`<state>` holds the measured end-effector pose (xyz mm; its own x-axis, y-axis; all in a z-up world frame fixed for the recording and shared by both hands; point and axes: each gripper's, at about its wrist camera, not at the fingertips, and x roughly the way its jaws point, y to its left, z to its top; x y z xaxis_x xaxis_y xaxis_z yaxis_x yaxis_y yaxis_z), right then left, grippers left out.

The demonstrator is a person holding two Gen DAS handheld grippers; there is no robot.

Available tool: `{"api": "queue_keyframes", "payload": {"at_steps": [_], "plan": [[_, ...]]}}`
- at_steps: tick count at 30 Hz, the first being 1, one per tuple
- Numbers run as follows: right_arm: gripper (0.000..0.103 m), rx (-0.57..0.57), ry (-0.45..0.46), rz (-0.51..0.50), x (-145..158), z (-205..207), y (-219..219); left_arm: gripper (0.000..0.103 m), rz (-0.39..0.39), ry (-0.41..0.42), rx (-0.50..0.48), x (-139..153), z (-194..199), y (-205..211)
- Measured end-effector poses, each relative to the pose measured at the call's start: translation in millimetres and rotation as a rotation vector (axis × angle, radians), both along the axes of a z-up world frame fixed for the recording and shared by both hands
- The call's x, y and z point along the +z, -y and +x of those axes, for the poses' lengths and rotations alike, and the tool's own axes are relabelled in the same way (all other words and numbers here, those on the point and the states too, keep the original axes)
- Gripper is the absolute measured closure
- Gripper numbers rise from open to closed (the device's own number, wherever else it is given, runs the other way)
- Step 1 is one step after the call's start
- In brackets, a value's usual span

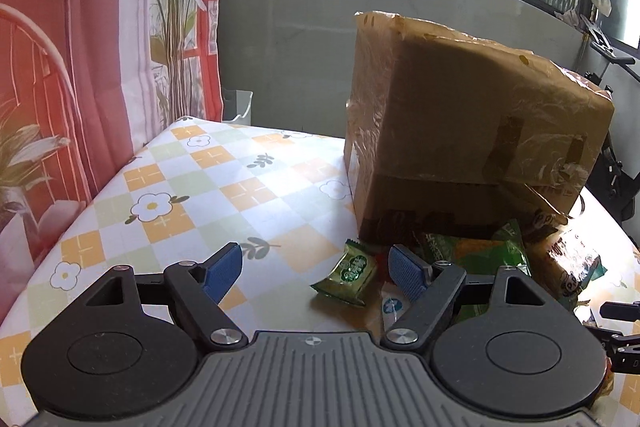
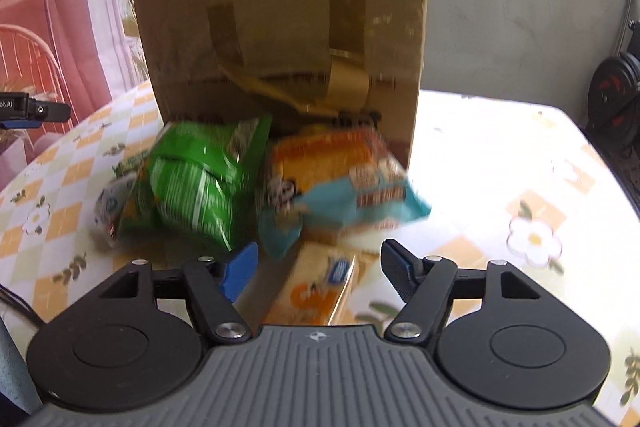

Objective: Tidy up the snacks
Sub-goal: 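Grasp white-blue dotted packet with left tool while right tool grasps orange biscuit bar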

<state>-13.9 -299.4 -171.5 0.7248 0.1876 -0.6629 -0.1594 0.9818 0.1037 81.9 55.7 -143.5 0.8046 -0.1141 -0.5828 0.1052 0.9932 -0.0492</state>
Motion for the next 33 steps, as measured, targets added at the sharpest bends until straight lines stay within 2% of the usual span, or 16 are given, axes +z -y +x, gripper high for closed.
{"api": "queue_keyframes", "payload": {"at_steps": [2, 4, 7, 11, 19, 23, 26, 33], "plan": [[0.042, -0.007, -0.032, 0.011, -7.3, -1.2, -0.8, 0.021, -0.004, -0.018, -0.006, -6.9, -4.4, 3.2], [0.054, 0.0, -0.053, 0.036, -11.9, -1.0, 0.4, 0.022, 0.003, -0.03, -0.015, -12.5, -7.1, 6.5], [0.057, 0.007, -0.037, 0.04, -14.5, -1.9, 1.2, 0.027, 0.01, -0.05, -0.034, -19.4, -9.4, 11.3], [0.059, 0.02, -0.01, 0.037, -17.6, -3.4, 1.6, 0.032, 0.043, -0.083, -0.066, -31.8, -6.7, 21.3], [0.06, 0.039, 0.029, 0.056, -26.4, -10.9, 5.6, 0.032, 0.108, -0.122, -0.124, -51.2, 5.8, 44.6], [0.06, 0.044, 0.029, 0.039, -27.0, -11.4, 3.6, 0.032, 0.102, -0.142, -0.153, -56.3, 12.8, 54.5], [0.061, 0.046, 0.034, 0.033, -27.5, -11.6, 3.2, 0.032, 0.134, -0.133, -0.162, -58.4, 17.0, 64.7], [0.061, 0.047, 0.038, 0.051, -28.7, -11.2, 5.2, 0.032, 0.149, -0.151, -0.203, -67.7, 19.1, 78.6]]}}
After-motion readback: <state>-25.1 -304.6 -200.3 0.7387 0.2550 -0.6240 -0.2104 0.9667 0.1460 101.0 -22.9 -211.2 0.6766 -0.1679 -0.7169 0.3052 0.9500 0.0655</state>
